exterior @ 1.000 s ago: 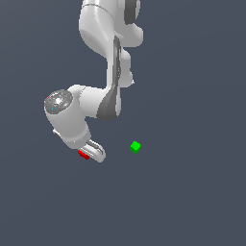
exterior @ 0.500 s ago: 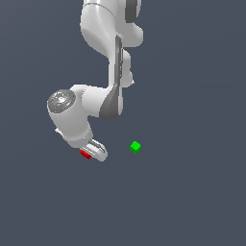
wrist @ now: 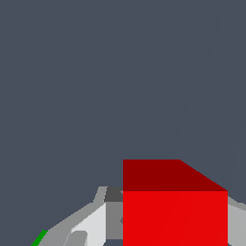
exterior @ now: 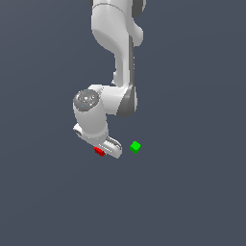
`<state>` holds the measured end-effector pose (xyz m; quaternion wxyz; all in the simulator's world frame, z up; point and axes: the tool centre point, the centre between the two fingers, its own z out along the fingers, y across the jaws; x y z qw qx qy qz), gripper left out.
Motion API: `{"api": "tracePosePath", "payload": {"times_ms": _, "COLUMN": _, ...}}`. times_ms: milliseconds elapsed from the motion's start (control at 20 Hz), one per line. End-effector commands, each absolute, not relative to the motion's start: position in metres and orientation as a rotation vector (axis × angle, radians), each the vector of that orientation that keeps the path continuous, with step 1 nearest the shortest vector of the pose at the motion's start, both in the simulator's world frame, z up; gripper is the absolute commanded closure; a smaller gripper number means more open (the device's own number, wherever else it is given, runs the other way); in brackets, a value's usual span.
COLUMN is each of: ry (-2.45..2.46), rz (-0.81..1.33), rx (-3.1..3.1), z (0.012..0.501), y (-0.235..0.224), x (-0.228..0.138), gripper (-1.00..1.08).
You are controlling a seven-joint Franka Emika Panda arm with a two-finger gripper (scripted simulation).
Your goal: Stack the red cube on top of the green cube.
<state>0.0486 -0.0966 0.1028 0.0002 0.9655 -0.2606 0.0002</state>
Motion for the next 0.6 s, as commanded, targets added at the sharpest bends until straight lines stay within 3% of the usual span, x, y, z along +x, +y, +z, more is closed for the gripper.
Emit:
{"api": "tracePosePath", "payload": {"times_ms": 0, "ry": -0.816, "rz": 0.001, "rx": 3.034, "z": 0.097, "y": -0.072, "x": 0.040, "gripper": 1.08}}
{"api": "tracePosePath", "payload": {"times_ms": 550, "ry": -0.816, "rz": 0.000, "rx": 3.034, "z": 0.069, "y": 0.032, "x": 0.006, "gripper": 1.08}}
